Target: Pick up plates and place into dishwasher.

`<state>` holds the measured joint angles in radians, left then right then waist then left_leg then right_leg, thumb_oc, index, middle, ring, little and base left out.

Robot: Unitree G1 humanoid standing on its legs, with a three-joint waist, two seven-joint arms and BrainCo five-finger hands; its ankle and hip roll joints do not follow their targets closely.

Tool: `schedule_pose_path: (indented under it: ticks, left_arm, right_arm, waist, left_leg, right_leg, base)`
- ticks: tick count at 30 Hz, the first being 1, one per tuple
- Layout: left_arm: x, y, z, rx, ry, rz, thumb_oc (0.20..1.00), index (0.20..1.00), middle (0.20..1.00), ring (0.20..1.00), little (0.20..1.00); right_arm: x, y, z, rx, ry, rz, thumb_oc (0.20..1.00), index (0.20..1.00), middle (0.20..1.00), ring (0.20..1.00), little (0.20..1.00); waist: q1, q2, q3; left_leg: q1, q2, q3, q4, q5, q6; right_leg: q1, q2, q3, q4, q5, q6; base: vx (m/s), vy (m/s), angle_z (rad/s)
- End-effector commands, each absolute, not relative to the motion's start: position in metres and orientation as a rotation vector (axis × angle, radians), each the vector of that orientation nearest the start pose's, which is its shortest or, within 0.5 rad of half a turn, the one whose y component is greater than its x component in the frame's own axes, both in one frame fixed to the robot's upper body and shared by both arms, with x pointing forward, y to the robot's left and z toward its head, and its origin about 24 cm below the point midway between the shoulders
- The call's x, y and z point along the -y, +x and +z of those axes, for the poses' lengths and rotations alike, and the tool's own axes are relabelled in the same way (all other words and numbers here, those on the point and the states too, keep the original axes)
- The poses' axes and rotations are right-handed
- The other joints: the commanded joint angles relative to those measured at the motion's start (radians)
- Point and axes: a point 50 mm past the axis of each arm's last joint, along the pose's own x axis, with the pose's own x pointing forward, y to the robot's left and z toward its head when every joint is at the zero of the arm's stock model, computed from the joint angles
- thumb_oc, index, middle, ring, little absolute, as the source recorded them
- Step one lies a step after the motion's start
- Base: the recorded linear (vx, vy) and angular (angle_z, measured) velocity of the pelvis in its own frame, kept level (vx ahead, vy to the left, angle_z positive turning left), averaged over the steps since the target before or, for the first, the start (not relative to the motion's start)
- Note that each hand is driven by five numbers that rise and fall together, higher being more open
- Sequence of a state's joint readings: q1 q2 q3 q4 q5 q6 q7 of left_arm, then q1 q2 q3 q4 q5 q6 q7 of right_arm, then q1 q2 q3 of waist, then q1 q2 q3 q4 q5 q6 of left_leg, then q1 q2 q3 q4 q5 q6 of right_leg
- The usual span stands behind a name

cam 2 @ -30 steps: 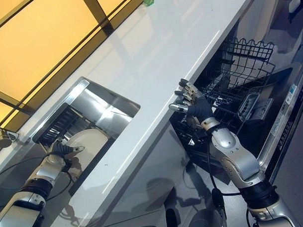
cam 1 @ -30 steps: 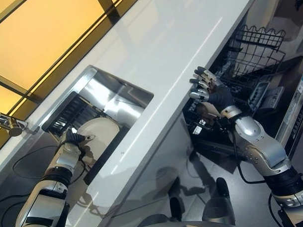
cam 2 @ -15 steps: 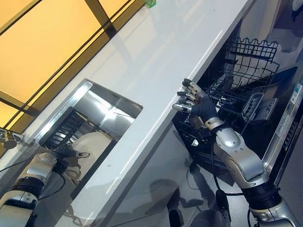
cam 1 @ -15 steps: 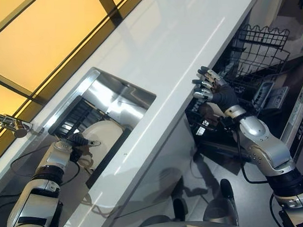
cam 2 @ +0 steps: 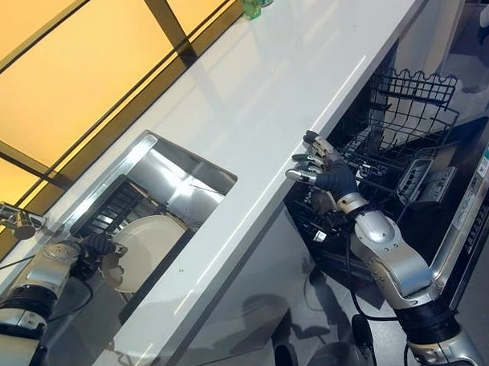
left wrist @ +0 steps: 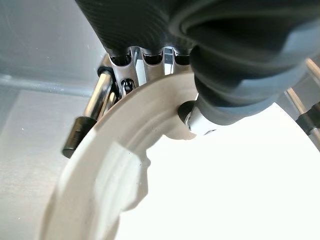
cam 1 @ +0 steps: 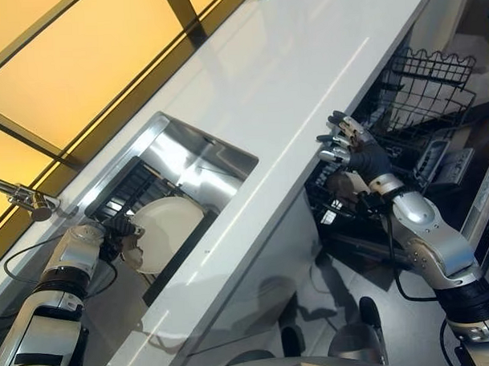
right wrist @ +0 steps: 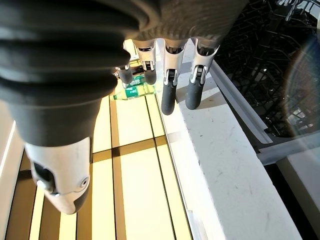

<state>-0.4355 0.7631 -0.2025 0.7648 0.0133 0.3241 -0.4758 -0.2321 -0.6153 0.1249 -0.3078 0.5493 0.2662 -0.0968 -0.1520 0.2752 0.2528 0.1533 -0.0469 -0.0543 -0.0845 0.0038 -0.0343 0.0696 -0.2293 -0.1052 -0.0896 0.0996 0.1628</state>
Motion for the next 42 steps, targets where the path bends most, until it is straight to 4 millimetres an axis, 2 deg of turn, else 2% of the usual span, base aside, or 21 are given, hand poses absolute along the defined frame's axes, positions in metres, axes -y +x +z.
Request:
schedule_pose_path:
  ticks: [1, 10, 19, 36, 42]
  left_arm:
    - [-0.336, 0.255, 0.005, -0.926, 0.578, -0.264, 0.2, 0.2, 0.2, 0.2, 0.2]
    - [-0.352, 0.274, 0.047, -0.735, 0.662, -0.101, 0.2, 0.2, 0.2, 0.2, 0.2]
    - [-0.361, 0.281, 0.075, -0.569, 0.704, 0.035, 0.2, 0.2, 0.2, 0.2, 0.2]
    - [-0.357, 0.281, 0.095, -0.324, 0.767, 0.221, 0.2, 0.2, 0.2, 0.2, 0.2]
    - [-0.355, 0.277, 0.114, -0.178, 0.857, 0.337, 0.2, 0.2, 0.2, 0.2, 0.2]
  right_arm:
    - [0.171, 0.264, 0.151, 0.17, -0.066, 0.287, 1.0, 1.0, 1.0, 1.0, 1.0]
    - [0.171, 0.263, 0.145, 0.174, -0.034, 0.273, 1.0, 1.0, 1.0, 1.0, 1.0]
    - [0.167, 0.261, 0.141, 0.184, 0.003, 0.264, 1.0, 1.0, 1.0, 1.0, 1.0]
    - [0.156, 0.259, 0.136, 0.208, 0.071, 0.246, 1.0, 1.0, 1.0, 1.0, 1.0]
    - [0.155, 0.257, 0.133, 0.215, 0.092, 0.23, 1.0, 1.0, 1.0, 1.0, 1.0]
  waist:
    - [0.046, -0.072, -0.079]
    - [0.069, -0.089, -0.096]
    - [0.094, -0.117, -0.109]
    - [0.143, -0.169, -0.131]
    - [0.164, -0.183, -0.138]
  left_leg:
    - [-0.1, -0.013, 0.023, 0.039, 0.044, -0.009]
    - [-0.11, -0.002, 0.014, 0.045, 0.049, -0.011]
    - [-0.107, 0.012, 0.006, 0.045, 0.047, -0.013]
    - [-0.11, 0.034, -0.016, 0.039, 0.05, -0.018]
    - [-0.113, 0.039, -0.026, 0.036, 0.052, -0.019]
  right_leg:
    - [-0.075, 0.01, 0.057, 0.194, -0.133, -0.035]
    - [-0.065, 0.026, 0.043, 0.18, -0.123, -0.039]
    - [-0.047, 0.041, 0.029, 0.165, -0.122, -0.044]
    - [-0.024, 0.063, -0.003, 0.148, -0.124, -0.054]
    - [-0.018, 0.069, -0.014, 0.143, -0.126, -0.058]
  base:
    - [0.0, -0.073, 0.06]
    - [-0.02, -0.07, 0.05]
    - [-0.02, -0.077, 0.01]
    - [-0.03, -0.071, 0.01]
    - [-0.03, -0.057, 0.01]
